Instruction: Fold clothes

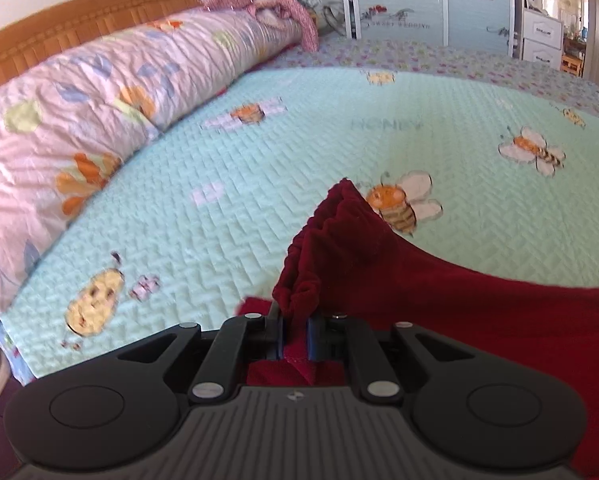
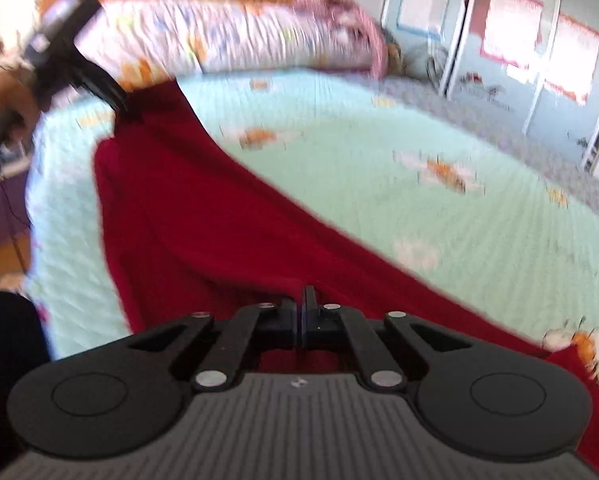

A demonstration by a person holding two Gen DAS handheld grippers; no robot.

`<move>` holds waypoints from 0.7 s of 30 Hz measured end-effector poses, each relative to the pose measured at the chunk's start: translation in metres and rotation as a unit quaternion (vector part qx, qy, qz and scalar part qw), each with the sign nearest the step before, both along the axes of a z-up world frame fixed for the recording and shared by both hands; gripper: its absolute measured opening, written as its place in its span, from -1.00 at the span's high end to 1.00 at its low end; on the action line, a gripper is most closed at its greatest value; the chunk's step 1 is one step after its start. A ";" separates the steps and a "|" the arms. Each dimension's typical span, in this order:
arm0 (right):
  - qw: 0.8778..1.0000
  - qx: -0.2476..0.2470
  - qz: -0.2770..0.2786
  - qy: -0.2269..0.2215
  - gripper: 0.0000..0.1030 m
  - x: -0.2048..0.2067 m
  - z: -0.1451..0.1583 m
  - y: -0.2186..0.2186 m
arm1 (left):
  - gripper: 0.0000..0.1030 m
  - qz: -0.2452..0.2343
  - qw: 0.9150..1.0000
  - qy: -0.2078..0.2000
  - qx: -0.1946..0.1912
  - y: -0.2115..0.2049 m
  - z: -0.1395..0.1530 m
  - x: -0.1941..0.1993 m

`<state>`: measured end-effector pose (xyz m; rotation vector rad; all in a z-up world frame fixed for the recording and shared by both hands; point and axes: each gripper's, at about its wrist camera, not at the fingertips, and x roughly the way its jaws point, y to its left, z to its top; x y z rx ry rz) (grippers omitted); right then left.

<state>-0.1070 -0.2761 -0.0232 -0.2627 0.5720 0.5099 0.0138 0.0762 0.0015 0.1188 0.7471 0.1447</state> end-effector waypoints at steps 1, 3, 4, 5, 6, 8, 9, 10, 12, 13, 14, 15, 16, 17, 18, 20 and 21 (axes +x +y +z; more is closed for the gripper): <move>1.000 0.008 0.015 -0.001 0.96 -0.006 0.006 0.000 | 0.81 0.004 1.000 -0.003 0.003 0.004 0.003 0.000; 0.999 0.028 0.042 0.021 0.95 -0.013 0.007 -0.001 | 0.81 0.013 1.000 -0.002 0.003 0.013 0.004 0.000; 0.997 0.037 0.055 0.036 0.95 -0.016 0.004 -0.001 | 0.81 0.016 1.000 0.002 0.001 0.018 0.002 0.001; 0.996 0.036 0.067 0.050 0.96 -0.016 -0.002 0.001 | 0.80 0.019 1.000 0.007 -0.002 0.022 -0.002 0.001; 0.994 0.026 0.079 0.064 0.96 -0.016 -0.012 0.004 | 0.80 0.020 1.000 0.015 -0.004 0.025 -0.007 0.002; 0.993 0.004 0.087 0.085 0.96 -0.015 -0.032 0.009 | 0.80 0.022 0.999 0.034 -0.005 0.027 -0.022 0.004; 0.992 -0.006 0.089 0.093 0.96 -0.013 -0.041 0.013 | 0.80 0.023 0.999 0.040 -0.007 0.029 -0.027 0.005; 0.991 -0.016 0.090 0.101 0.96 -0.012 -0.050 0.016 | 0.80 0.025 0.999 0.043 -0.011 0.031 -0.031 0.005; 0.991 -0.020 0.090 0.098 0.96 -0.012 -0.054 0.019 | 0.80 0.029 0.998 0.049 -0.019 0.035 -0.039 0.004; 0.991 -0.017 0.090 0.097 0.95 -0.011 -0.051 0.018 | 0.80 0.029 0.998 0.050 -0.025 0.037 -0.040 0.005; 0.991 -0.013 0.089 0.097 0.96 -0.010 -0.048 0.017 | 0.80 0.029 0.998 0.049 -0.033 0.039 -0.038 0.005; 0.991 -0.001 0.085 0.101 0.95 -0.006 -0.045 0.014 | 0.80 0.028 0.998 0.046 -0.041 0.041 -0.035 0.006; 0.991 0.013 0.080 0.107 0.95 -0.003 -0.043 0.011 | 0.80 0.024 0.998 0.041 -0.050 0.042 -0.029 0.007; 0.991 0.030 0.072 0.113 0.95 0.001 -0.040 0.007 | 0.80 0.019 0.998 0.035 -0.056 0.043 -0.021 0.009; 0.990 0.046 0.066 0.116 0.95 0.003 -0.039 0.003 | 0.80 0.012 0.998 0.027 -0.059 0.043 -0.012 0.011; 0.989 0.075 0.053 0.120 0.95 0.005 -0.036 -0.003 | 0.80 0.001 0.998 0.014 -0.060 0.042 0.005 0.013; 0.987 0.088 0.050 0.122 0.95 0.007 -0.033 -0.005 | 0.80 -0.001 0.998 0.009 -0.058 0.042 0.012 0.013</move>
